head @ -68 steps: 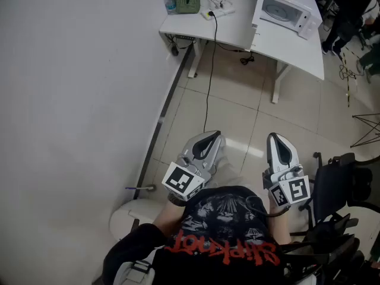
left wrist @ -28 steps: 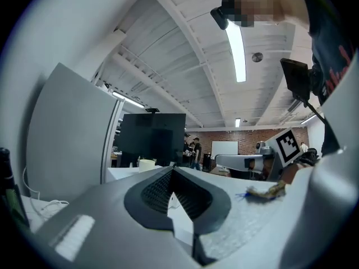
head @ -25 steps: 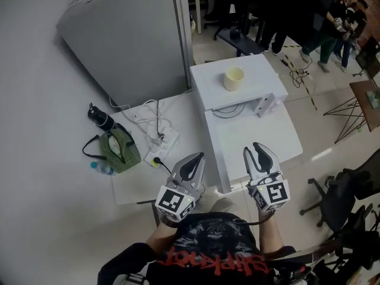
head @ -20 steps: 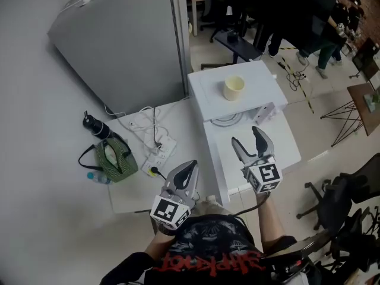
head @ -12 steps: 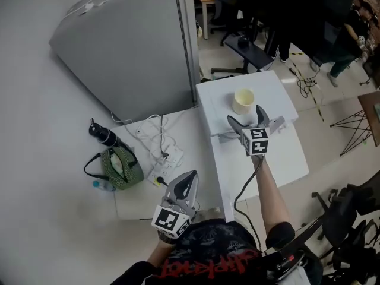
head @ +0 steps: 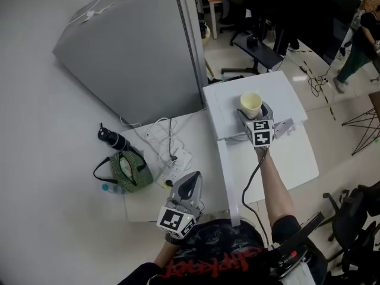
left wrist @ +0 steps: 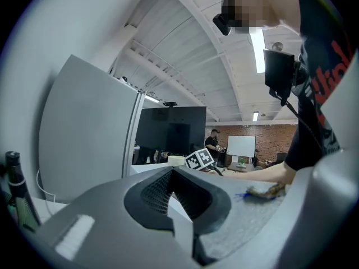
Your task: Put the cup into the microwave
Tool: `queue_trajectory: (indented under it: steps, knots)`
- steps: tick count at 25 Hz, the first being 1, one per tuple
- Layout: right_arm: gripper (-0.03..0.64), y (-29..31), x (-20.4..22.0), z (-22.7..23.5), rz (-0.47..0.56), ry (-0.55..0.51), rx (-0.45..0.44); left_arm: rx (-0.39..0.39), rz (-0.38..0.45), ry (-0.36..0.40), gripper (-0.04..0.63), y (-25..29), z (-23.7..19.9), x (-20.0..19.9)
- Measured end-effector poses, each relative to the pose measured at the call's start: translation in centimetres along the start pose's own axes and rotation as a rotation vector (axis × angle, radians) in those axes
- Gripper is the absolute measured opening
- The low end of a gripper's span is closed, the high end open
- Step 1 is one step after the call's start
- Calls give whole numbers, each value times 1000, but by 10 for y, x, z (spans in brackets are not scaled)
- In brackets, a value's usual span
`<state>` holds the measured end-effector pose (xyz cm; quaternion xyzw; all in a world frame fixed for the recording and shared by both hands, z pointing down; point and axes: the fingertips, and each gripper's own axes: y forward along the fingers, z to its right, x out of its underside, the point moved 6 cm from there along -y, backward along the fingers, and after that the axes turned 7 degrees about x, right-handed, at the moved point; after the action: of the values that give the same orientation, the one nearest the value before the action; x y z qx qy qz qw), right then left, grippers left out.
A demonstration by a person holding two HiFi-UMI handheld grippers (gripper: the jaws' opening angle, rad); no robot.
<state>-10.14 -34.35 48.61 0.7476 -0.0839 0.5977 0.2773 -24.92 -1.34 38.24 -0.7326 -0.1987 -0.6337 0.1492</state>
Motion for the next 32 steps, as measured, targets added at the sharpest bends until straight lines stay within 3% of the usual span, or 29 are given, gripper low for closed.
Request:
queue_trajectory:
  steps: [6, 10, 11, 12, 14, 17, 18, 19, 20, 21, 24, 28, 32]
  knots:
    - [414, -94, -5, -11, 173, 40, -153, 85, -16, 12, 5, 21, 14, -2]
    - [341, -149, 1, -3, 223, 44, -123, 146, -41, 6, 5, 41, 27, 2]
    - [192, -148, 12, 1, 230, 70, -84, 170, -47, 3, 5, 49, 31, 6]
    - [0, -137, 32, 5, 230, 133, -44, 194, -48, -10, 5, 55, 32, 10]
    - [0, -111, 97, 15, 241, 397, 29, 211, -28, -68, 5, 62, 29, 17]
    - [3, -95, 209, 36, 360, 999, 59, 156, 98, -164, 5, 53, 21, 20]
    - [5, -85, 235, 34, 378, 1140, 25, 140, 142, -183, 5, 52, 15, 25]
    - [126, -73, 254, 24, 373, 1244, -36, 123, 158, -208, 5, 52, 7, 34]
    - [190, -63, 267, 11, 352, 1318, -100, 102, 147, -238, 5, 52, -2, 46]
    - [163, -56, 277, 0, 326, 1364, -147, 78, 128, -265, 5, 53, -9, 57]
    - [154, -43, 283, -15, 262, 1380, -206, 46, 79, -292, 5, 62, -13, 71]
    - [151, -37, 271, -25, 201, 1334, -318, 61, 5, -244, 5, 74, -3, 70]
    - [186, -64, 264, -24, 62, 1180, -446, 58, -46, -211, 5, 75, 7, 58]
